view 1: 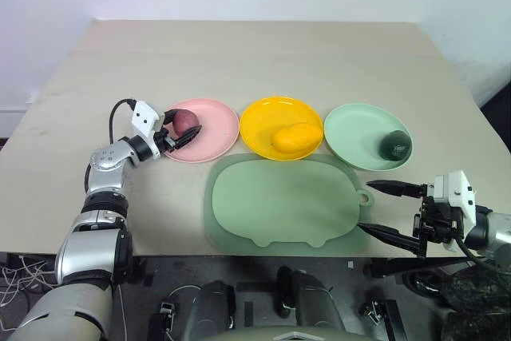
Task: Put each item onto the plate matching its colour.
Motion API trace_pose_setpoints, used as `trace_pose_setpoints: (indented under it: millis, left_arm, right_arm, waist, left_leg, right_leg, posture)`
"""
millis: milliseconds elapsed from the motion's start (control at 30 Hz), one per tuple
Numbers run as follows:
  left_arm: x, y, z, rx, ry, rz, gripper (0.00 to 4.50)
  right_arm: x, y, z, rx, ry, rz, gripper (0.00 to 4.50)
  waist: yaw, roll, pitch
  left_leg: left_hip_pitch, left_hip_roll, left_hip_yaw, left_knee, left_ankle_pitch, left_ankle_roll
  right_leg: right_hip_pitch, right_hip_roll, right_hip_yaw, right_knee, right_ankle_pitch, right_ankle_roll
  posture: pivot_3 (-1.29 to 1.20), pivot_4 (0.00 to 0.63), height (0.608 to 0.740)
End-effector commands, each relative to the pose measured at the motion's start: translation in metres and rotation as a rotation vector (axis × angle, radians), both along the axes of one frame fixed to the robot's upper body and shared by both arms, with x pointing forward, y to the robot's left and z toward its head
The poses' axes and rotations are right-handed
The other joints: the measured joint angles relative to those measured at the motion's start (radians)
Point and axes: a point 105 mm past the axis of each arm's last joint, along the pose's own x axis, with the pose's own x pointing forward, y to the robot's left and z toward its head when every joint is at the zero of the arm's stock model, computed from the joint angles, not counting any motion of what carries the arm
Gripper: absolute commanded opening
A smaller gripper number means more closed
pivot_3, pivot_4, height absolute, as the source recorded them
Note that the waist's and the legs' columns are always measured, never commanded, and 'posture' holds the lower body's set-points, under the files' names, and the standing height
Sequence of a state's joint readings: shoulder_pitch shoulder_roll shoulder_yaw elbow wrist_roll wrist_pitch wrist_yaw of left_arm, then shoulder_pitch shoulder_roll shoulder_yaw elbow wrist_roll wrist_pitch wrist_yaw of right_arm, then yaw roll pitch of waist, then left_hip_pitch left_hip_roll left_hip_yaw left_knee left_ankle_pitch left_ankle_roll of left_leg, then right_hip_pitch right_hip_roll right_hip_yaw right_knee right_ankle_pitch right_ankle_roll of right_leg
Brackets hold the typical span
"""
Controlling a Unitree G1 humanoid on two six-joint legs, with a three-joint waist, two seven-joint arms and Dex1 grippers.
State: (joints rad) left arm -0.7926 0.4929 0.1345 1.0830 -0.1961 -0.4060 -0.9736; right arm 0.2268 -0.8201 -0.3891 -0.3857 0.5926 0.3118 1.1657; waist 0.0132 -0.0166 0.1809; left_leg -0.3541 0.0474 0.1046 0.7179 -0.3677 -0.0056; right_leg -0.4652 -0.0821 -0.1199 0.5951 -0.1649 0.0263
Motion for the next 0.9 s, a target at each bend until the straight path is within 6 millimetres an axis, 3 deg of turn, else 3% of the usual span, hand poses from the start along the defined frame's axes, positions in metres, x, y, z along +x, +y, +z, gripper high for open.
trace_pose_setpoints:
  millis: [33,67,267,367,467,567,733,900]
  left_arm:
    - [0.005,-0.002,0.017,0.002,-0.040,-0.009,4.18]
    - [0.006,-0.003,0.020,-0.009,-0.044,-0.016,4.46]
    - [0.004,-0.003,0.048,-0.023,-0.151,-0.050,4.46]
    - [-0.006,0.009,0.073,-0.055,-0.214,-0.065,4.46]
    - [-0.031,0.034,0.088,-0.049,-0.248,-0.062,4.46]
    - [-0.062,0.060,0.079,-0.032,-0.192,-0.051,4.46]
    - [-0.120,0.095,0.045,0.021,-0.001,-0.053,4.46]
    - [-0.140,0.111,0.017,0.027,0.080,0.010,4.46]
  right_arm:
    - [0.000,0.000,0.006,0.001,-0.044,-0.004,4.50]
    - [0.000,0.000,0.007,0.002,-0.045,-0.004,4.50]
    - [0.001,-0.001,0.007,0.006,-0.045,-0.008,4.50]
    - [0.003,-0.004,0.008,0.004,-0.049,-0.017,4.50]
    - [0.004,-0.013,0.009,-0.013,-0.054,-0.045,4.50]
    - [0.001,-0.028,0.009,-0.037,-0.056,-0.084,4.50]
    - [-0.005,-0.060,0.011,-0.054,-0.040,-0.177,4.50]
    - [-0.007,-0.086,0.009,-0.059,-0.032,-0.271,4.50]
  waist:
    - [0.000,0.000,0.000]
    - [0.000,0.000,0.000]
    - [0.000,0.000,0.000]
    - [0.000,-0.001,0.001]
    - [-0.011,-0.001,0.001]
    - [-0.022,0.000,0.000]
    - [-0.020,-0.001,0.001]
    - [0.004,-0.001,0.001]
  left_leg:
    - [0.000,0.000,0.000,0.000,0.000,0.000]
    - [0.000,0.000,0.000,0.000,0.000,0.000]
    - [0.000,0.000,0.000,0.000,0.000,0.000]
    - [0.000,0.000,0.000,0.000,0.000,0.000]
    - [0.001,0.001,0.000,-0.001,0.000,0.000]
    - [0.003,0.001,0.000,-0.003,0.000,0.000]
    - [0.003,0.002,0.000,-0.002,0.000,0.000]
    - [0.002,0.003,-0.001,-0.002,0.000,0.000]
  right_leg:
    - [0.000,0.000,0.000,0.000,0.000,0.000]
    - [0.000,0.000,0.000,0.000,0.000,0.000]
    - [0.000,0.000,0.000,0.000,0.000,0.000]
    - [0.000,0.000,0.000,0.000,0.000,0.000]
    - [0.000,0.000,0.001,0.001,0.000,0.000]
    - [-0.001,0.001,0.003,0.002,0.000,0.000]
    - [0.000,0.000,0.003,0.001,-0.001,0.000]
    - [-0.001,-0.001,0.003,0.000,-0.005,0.000]
  posture:
    - [0.00,0.150,0.737]
    - [0.00,0.150,0.737]
    - [0.00,0.150,0.737]
    - [0.00,0.150,0.737]
    - [0.00,0.150,0.737]
    - [0.00,0.150,0.737]
    - [0.00,0.150,0.737]
    - [0.00,0.150,0.737]
